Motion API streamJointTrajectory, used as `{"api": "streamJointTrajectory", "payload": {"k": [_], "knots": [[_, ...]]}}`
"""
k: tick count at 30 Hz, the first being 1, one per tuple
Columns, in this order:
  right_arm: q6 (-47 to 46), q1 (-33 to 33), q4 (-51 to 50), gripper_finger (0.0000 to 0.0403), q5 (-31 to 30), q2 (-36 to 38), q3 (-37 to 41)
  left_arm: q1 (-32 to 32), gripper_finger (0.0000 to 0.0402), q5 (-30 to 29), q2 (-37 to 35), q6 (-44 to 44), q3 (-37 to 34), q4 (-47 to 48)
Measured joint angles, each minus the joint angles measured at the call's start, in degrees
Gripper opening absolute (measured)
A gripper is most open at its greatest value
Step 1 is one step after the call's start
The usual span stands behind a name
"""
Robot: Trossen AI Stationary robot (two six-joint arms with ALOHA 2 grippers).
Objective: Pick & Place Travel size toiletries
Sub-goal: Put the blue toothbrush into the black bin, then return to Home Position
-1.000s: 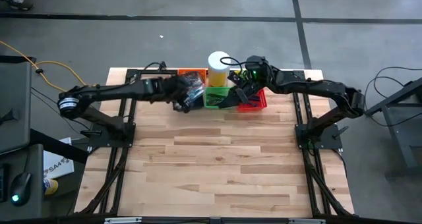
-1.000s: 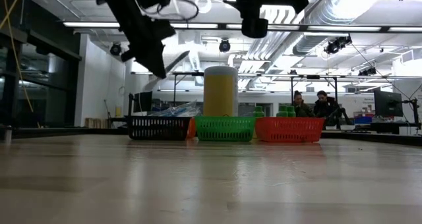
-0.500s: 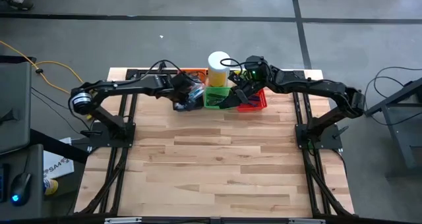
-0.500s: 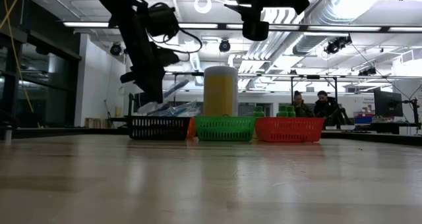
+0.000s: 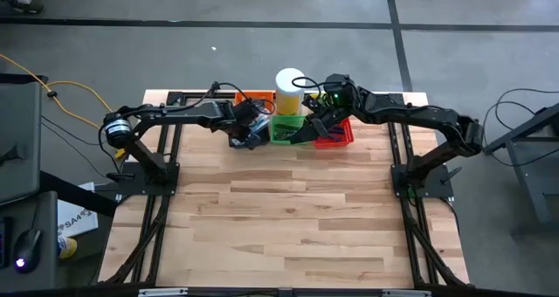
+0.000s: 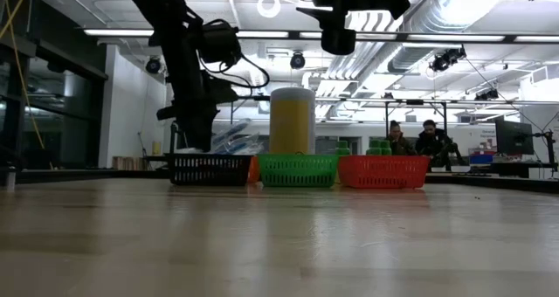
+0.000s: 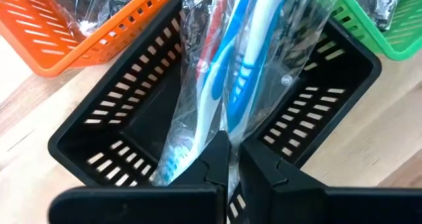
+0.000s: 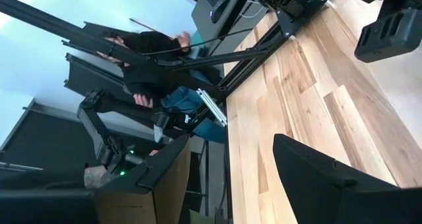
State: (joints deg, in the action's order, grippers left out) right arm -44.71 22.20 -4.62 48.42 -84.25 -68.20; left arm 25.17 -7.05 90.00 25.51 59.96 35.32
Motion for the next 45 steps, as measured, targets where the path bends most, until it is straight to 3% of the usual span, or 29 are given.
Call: {"api": "streamJointTrajectory", "payload": {"k": [4, 15, 27, 34, 37, 45], "knots": [[0.0, 0.0, 0.0, 0.021, 0.0, 0.0, 0.0, 0.0, 0.0029, -0.2, 0.0, -0.2, 0.0, 0.8], [0.0, 0.0, 0.0, 0.021, -0.3, 0.0, 0.0, 0.0, 0.0144, -1.0, -0.2, -1.7, 0.0, 1.0], [1.4, 0.1, -0.4, 0.021, -0.5, 0.0, 0.0, 0.0, 0.0147, -1.0, -6.8, -2.7, 1.5, 2.6], [4.8, 0.1, -1.2, 0.021, -0.9, 0.0, 0.0, 0.0, 0.0147, 4.2, -12.9, -2.1, 1.5, 3.8], [6.1, 0.1, -1.3, 0.021, -2.6, 0.1, 0.0, -0.1, 0.0147, 6.8, -16.2, -2.6, 1.5, 4.2], [10.2, 0.1, -4.7, 0.021, -12.9, 4.3, 0.0, -0.1, 0.0147, 7.0, -25.9, -7.1, 1.5, 5.2]]}}
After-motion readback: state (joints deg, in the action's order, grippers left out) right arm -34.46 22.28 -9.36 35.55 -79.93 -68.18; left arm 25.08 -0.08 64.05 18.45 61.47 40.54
